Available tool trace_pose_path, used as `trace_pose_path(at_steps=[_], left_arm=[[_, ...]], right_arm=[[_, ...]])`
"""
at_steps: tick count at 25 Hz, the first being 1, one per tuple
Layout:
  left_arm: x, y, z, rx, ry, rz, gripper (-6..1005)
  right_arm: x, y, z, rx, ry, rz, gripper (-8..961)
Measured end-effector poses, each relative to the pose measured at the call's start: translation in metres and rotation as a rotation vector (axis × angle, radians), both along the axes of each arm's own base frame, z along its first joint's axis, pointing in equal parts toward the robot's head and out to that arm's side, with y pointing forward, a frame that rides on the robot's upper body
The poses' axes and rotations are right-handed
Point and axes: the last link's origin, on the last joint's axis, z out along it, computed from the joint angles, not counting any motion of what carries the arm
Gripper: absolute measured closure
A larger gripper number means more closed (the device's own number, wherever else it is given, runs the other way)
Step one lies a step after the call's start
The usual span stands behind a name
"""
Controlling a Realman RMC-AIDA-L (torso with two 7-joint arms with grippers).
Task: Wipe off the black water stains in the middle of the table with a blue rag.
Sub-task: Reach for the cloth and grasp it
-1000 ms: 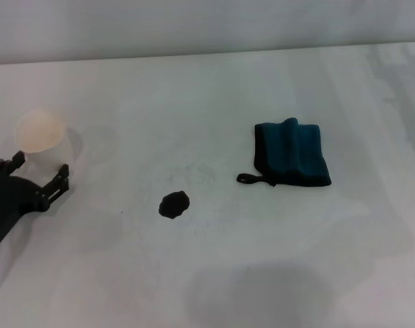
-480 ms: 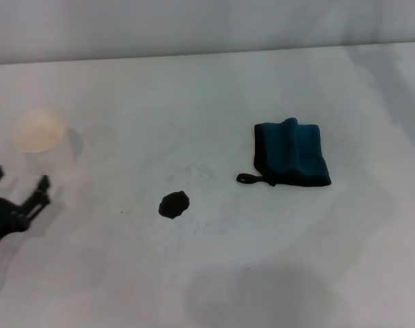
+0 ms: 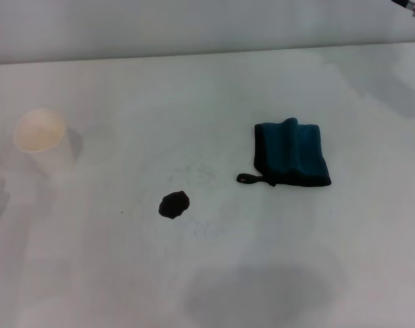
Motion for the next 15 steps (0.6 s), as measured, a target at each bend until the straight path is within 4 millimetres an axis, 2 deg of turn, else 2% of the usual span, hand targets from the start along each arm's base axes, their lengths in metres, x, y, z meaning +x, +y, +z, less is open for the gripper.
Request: trace_pose_path(at_steps=[7,13,15], left_arm=[[0.003,0.015,0.011,0.069,-0.023,0.006,122],[0.01,0.033,0.02,0.125,-0.044,-0.003,123],[0.012,0.039,0.024,0.146,-0.052,-0.004,123]], right_arm=[[-0.022,-0.013,-0.015,-0.247,-0.284,-0.096,171],[-0.036,-0.044,-0.03,-0.386,-0.643,-0.272,172],[-0.043,-0.055,-0.043,-0.444,-0.801,-0.31,172]])
